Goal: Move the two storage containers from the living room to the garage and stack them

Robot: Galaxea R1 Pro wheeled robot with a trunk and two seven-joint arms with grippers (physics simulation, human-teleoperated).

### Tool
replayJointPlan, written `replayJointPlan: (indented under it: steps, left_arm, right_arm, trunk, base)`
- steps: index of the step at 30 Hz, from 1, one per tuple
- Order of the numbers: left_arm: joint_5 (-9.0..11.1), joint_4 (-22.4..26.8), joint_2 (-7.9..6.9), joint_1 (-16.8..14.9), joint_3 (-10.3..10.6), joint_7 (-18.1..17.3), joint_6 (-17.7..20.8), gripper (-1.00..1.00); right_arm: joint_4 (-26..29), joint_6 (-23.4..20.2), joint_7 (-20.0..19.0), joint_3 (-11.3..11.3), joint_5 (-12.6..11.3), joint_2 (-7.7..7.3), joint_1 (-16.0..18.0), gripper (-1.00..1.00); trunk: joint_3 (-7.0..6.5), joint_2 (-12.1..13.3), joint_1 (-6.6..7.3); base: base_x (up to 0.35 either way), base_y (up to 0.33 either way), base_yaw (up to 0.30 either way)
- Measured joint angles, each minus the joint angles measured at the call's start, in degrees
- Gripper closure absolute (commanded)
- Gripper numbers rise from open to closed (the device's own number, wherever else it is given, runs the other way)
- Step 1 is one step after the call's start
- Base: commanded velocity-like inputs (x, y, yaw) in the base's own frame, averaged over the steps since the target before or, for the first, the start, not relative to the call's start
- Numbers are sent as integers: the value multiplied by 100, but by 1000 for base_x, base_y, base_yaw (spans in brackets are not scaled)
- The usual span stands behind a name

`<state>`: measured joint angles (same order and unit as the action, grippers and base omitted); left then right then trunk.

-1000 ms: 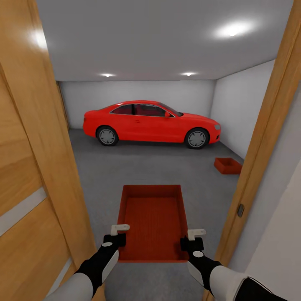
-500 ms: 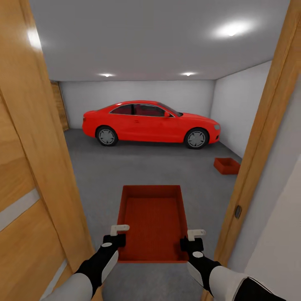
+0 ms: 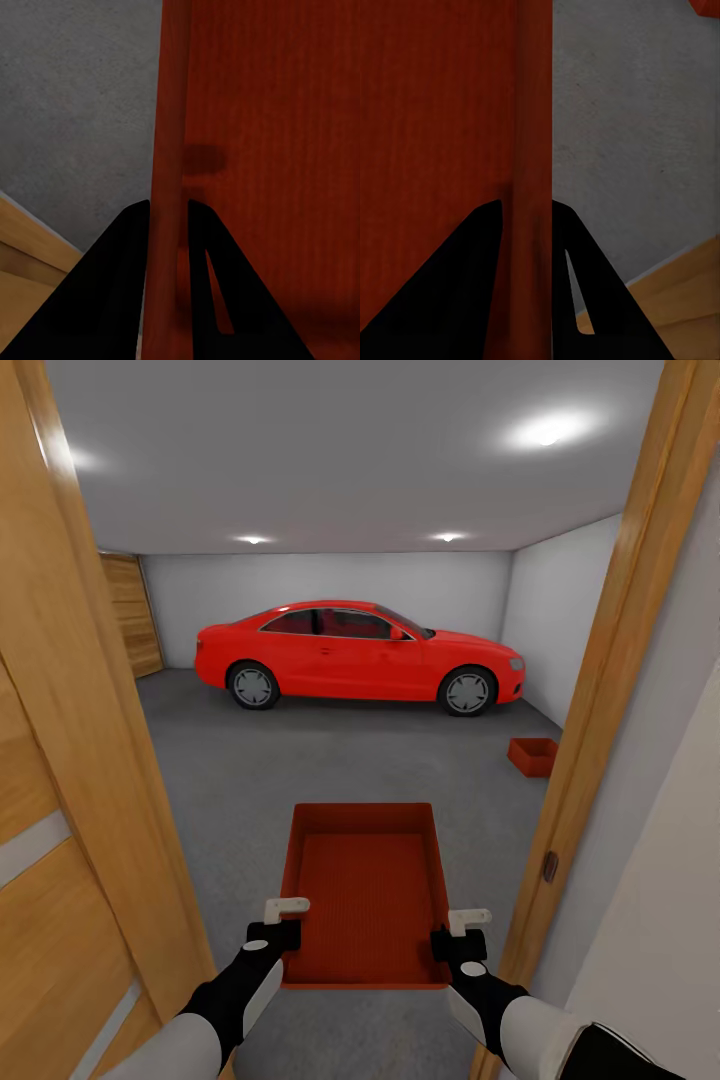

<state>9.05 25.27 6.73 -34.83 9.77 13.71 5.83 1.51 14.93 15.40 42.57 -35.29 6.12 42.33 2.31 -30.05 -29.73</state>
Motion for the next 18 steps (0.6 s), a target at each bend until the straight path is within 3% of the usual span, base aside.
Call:
replayJointPlan:
  steps: [9,18]
  left_arm:
    - [1,-3,0,0,-3,-2,0,100]
    - [-3,-4,0,0,-3,-4,0,100]
  right_arm:
    - [-2,-2,0,10,-9,1,1,100]
    - [-4,1,-1,15,-18,2,1,100]
  trunk:
    - [0,0,0]
    - [0,-1,3]
  base:
    - [9,0,0]
    - [272,0,0]
